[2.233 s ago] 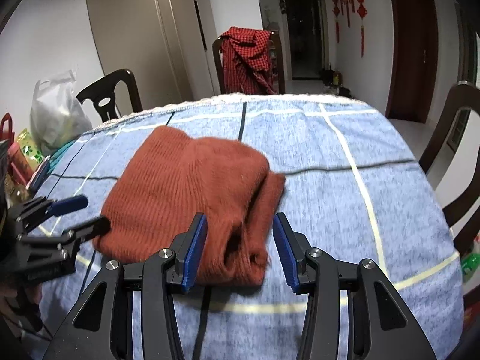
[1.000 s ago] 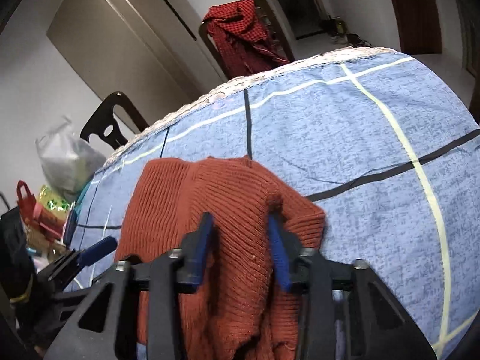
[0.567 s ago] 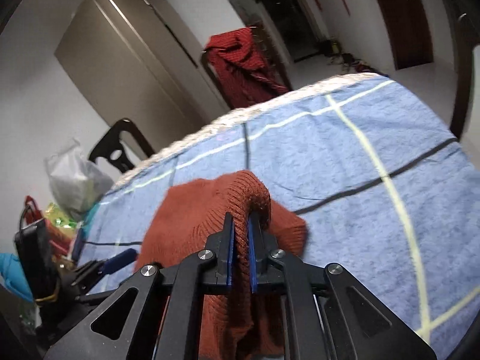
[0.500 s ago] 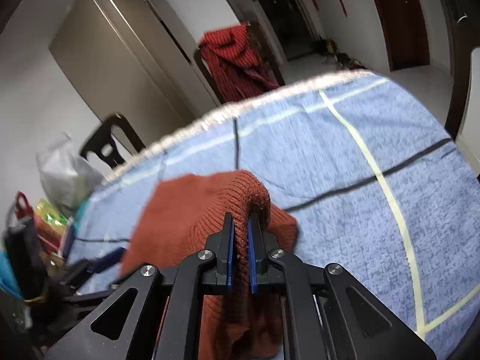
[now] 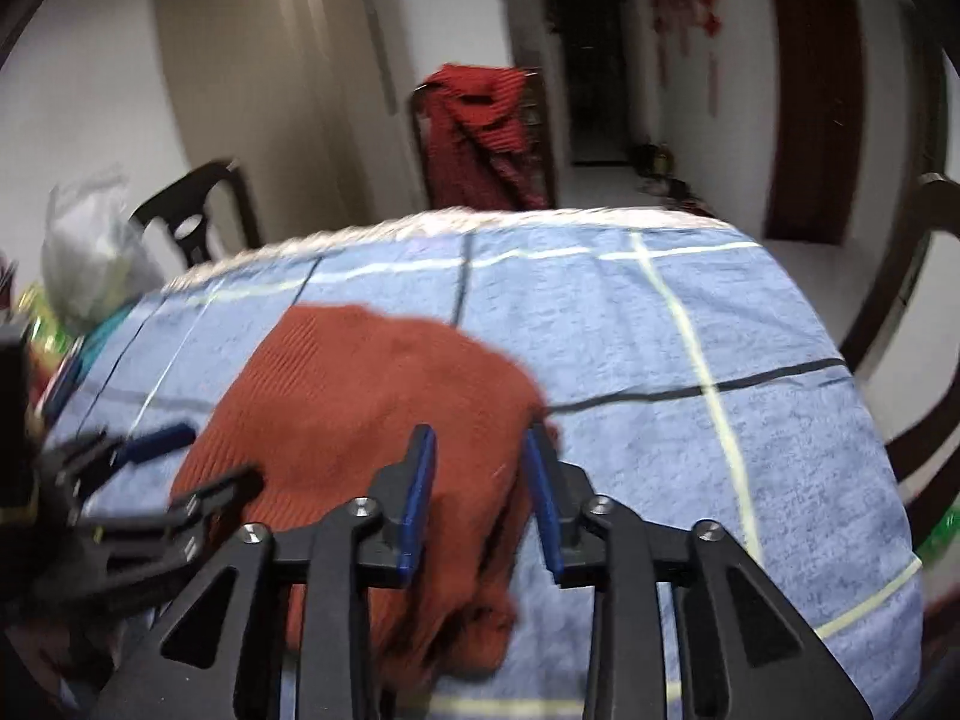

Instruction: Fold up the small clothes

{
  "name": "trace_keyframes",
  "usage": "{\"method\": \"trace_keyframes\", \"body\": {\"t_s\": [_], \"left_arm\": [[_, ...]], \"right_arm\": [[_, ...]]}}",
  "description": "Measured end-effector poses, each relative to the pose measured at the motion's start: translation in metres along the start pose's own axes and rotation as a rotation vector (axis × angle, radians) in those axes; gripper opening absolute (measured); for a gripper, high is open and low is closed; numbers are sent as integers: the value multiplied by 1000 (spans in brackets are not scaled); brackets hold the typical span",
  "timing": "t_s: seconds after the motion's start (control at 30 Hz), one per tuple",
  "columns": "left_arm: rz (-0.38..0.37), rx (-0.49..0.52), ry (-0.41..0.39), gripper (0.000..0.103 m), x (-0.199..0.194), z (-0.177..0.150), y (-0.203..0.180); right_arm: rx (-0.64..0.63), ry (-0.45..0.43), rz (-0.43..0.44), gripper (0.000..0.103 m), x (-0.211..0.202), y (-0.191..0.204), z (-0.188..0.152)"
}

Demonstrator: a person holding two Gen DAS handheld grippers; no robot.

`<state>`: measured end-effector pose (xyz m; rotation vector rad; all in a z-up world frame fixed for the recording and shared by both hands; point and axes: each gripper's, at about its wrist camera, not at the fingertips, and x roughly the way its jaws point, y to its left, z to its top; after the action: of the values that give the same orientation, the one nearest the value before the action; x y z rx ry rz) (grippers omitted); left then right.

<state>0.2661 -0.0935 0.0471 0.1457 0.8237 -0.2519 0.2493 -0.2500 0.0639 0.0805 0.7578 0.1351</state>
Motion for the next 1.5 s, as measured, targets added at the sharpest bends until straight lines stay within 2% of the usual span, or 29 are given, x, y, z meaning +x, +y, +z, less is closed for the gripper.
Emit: {"method": "trace_keyframes", "body": {"t_s": [0.1, 0.2, 0.27, 0.4, 0.47, 0.53, 0.7, 0.77, 0.97, 1.07, 1.2, 1.5], "left_arm": [[6, -6, -5, 73, 1, -2, -1], [-3, -16, -3, 74, 2, -4, 1], [-8, -23, -2, 74, 2, -4, 2], [-10, -23, -9, 75, 1, -4, 2], [-11, -21, -19, 75, 0, -6, 1], [-17, -20, -29, 75, -1, -8, 2], [-22, 24, -69, 75, -9, -11, -1], [-35, 28, -71, 74, -11, -11, 0], [-179, -40, -12, 77, -12, -5, 19], [-214, -75, 16, 78, -9, 1, 28], [-303, -119, 90, 80, 4, 9, 39], [-372, -177, 189, 80, 29, 15, 44]], "right_arm": [[-66, 31, -49, 35, 11, 7, -11], [-62, 19, -57, 45, 12, 2, -16], [-32, 30, -49, 46, 9, -2, -12], [-27, -13, 10, 46, -8, 2, -15], [-36, 25, 42, 46, -3, 6, -23], [-69, 58, 25, 47, 5, 8, -33], [-56, 22, 30, 50, -9, 1, -33], [-38, 34, 46, 50, -11, -5, -30], [157, 88, 159, 58, -5, -39, -21], [234, 169, 265, 58, 8, -53, -19], [323, 235, 337, 61, 24, -65, -19], [437, 278, 448, 61, 51, -73, -11]]}}
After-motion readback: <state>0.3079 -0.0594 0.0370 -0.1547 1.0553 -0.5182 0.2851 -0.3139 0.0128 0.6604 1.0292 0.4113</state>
